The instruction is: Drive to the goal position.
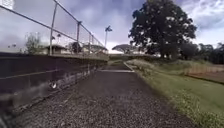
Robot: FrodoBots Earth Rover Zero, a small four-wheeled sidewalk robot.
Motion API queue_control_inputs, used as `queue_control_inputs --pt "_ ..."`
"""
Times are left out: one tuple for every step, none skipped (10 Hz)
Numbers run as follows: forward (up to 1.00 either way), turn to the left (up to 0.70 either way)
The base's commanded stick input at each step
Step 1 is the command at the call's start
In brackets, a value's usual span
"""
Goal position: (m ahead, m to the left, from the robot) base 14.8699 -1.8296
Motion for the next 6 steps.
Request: queue_control_inputs --pt "0.50 0.00" --pt "0.50 0.00" --pt "0.50 0.00" --pt "0.50 0.00" --pt "0.50 0.00" --pt "0.50 0.00"
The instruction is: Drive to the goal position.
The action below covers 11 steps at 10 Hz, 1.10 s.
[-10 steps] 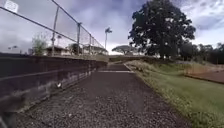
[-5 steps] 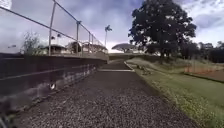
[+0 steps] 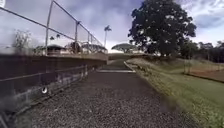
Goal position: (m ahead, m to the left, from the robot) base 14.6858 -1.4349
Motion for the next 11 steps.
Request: queue_control_inputs --pt "0.50 0.00" --pt "0.50 0.00" --pt "0.50 0.00" --pt "0.50 0.00" --pt "0.50 0.00" --pt "0.50 0.00" --pt "0.50 0.00" --pt "0.50 0.00" --pt "0.50 0.00" --pt "0.50 0.00" --pt "0.50 0.00"
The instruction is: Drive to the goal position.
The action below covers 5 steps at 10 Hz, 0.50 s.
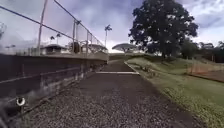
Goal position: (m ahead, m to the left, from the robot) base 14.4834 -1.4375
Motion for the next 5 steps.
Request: queue_control_inputs --pt "0.50 0.00" --pt "0.50 0.00" --pt "0.50 0.00" --pt "0.50 0.00" --pt "0.50 0.00"
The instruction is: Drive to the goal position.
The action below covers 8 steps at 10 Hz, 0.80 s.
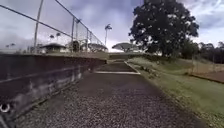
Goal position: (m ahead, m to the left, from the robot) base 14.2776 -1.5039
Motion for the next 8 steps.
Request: queue_control_inputs --pt "0.50 0.00" --pt "0.50 0.00" --pt "0.50 0.00" --pt "0.50 0.00" --pt "0.50 0.00" --pt "0.50 0.00" --pt "0.50 0.00" --pt "0.50 0.00"
